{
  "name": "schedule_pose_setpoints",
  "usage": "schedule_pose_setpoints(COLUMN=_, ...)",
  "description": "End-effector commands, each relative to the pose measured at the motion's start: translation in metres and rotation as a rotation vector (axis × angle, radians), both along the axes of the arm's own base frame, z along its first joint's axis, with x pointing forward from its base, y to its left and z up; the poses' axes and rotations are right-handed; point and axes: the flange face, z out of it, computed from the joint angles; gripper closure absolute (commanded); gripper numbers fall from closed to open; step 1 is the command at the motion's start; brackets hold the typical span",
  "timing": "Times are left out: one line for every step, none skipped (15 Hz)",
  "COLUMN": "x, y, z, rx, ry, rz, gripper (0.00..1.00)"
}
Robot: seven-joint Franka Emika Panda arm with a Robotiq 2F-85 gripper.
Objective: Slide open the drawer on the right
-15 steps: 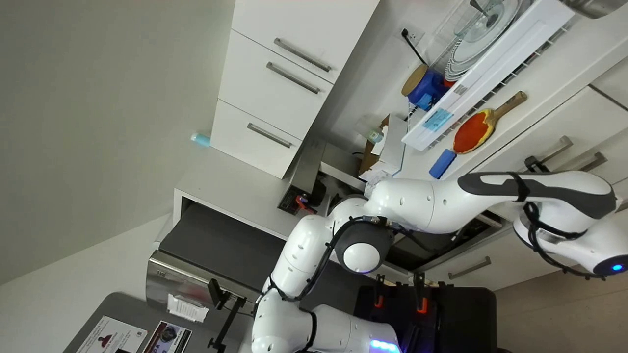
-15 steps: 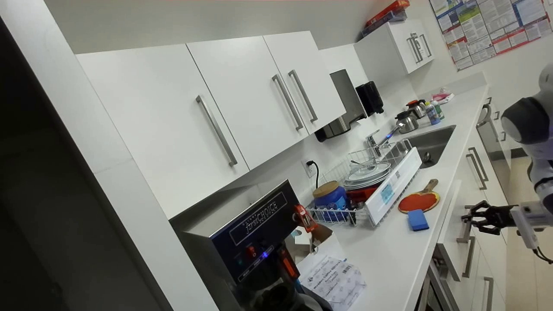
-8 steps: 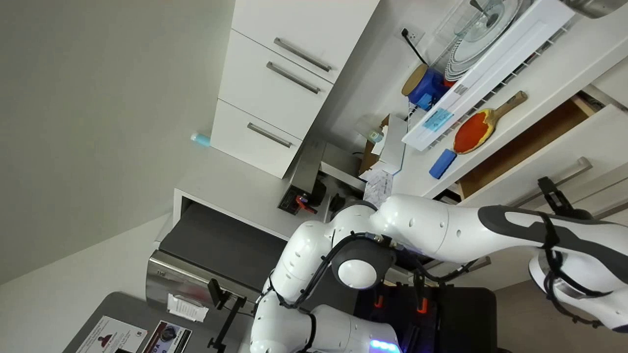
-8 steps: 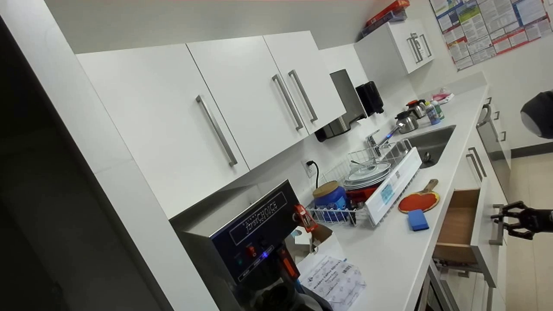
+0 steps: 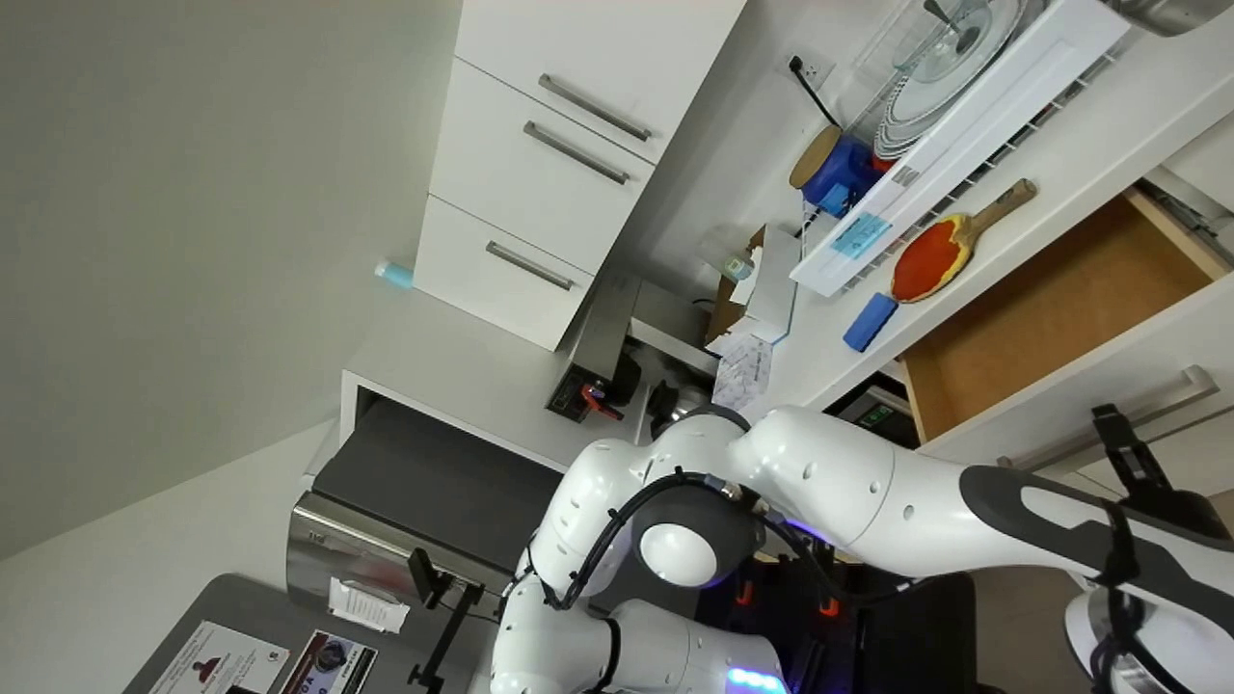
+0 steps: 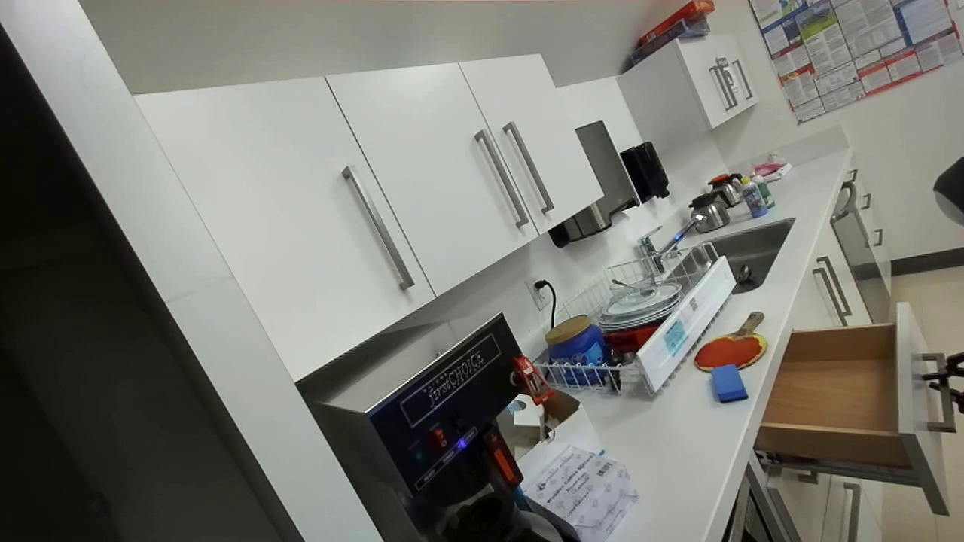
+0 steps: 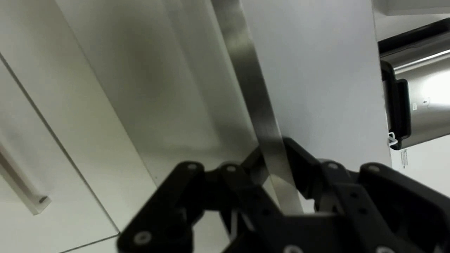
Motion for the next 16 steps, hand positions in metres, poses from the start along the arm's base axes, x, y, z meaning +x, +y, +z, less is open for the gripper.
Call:
schedule_pose_setpoints(x=-0.04, y=-0.031, z=0.008, rx=-0.011, ry=0.106, rz=-0.113, gripper=0.95)
schedule_pose_setpoints(x=-0.044, y=-0.032, z=0.011, rx=-0.014, ry=0.112, rz=-0.11, gripper=0.95)
schedule_pose_setpoints(x=-0.046, y=-0.033, z=0.013, rx=-0.014, ry=0.119, rz=-0.107, gripper=0.95)
schedule_pose_setpoints(x=-0.048, y=-0.034, z=0.016, rx=-0.017, ry=0.121, rz=-0.102, gripper=0.57)
schedule_pose_setpoints(x=-0.048, y=-0.033, z=0.019, rx=-0.018, ry=0.123, rz=-0.094, gripper=0.55)
schedule_pose_setpoints(x=-0.049, y=-0.035, z=0.021, rx=-0.023, ry=0.128, rz=-0.091, gripper=0.49)
schedule_pose_setpoints(x=-0.05, y=-0.038, z=0.024, rx=-0.034, ry=0.135, rz=-0.098, gripper=0.4)
schedule_pose_setpoints(x=-0.052, y=-0.042, z=0.03, rx=-0.047, ry=0.142, rz=-0.102, gripper=0.34)
schedule_pose_setpoints(x=-0.054, y=-0.044, z=0.037, rx=-0.058, ry=0.143, rz=-0.099, gripper=0.25)
schedule_pose_setpoints(x=-0.057, y=-0.043, z=0.047, rx=-0.069, ry=0.137, rz=-0.09, gripper=0.19)
schedule_pose_setpoints(x=-0.059, y=-0.043, z=0.058, rx=-0.069, ry=0.13, rz=-0.076, gripper=0.1)
schedule_pose_setpoints(x=-0.062, y=-0.041, z=0.072, rx=-0.06, ry=0.137, rz=-0.058, gripper=0.03)
schedule_pose_setpoints(x=-0.066, y=-0.039, z=0.084, rx=-0.055, ry=0.148, rz=-0.039, gripper=0.0)
schedule_pose_setpoints(x=-0.069, y=-0.034, z=0.099, rx=-0.053, ry=0.167, rz=-0.019, gripper=0.0)
schedule_pose_setpoints(x=-0.072, y=-0.029, z=0.113, rx=-0.043, ry=0.186, rz=0.011, gripper=0.0)
schedule_pose_setpoints(x=-0.076, y=-0.025, z=0.127, rx=-0.033, ry=0.212, rz=0.048, gripper=0.0)
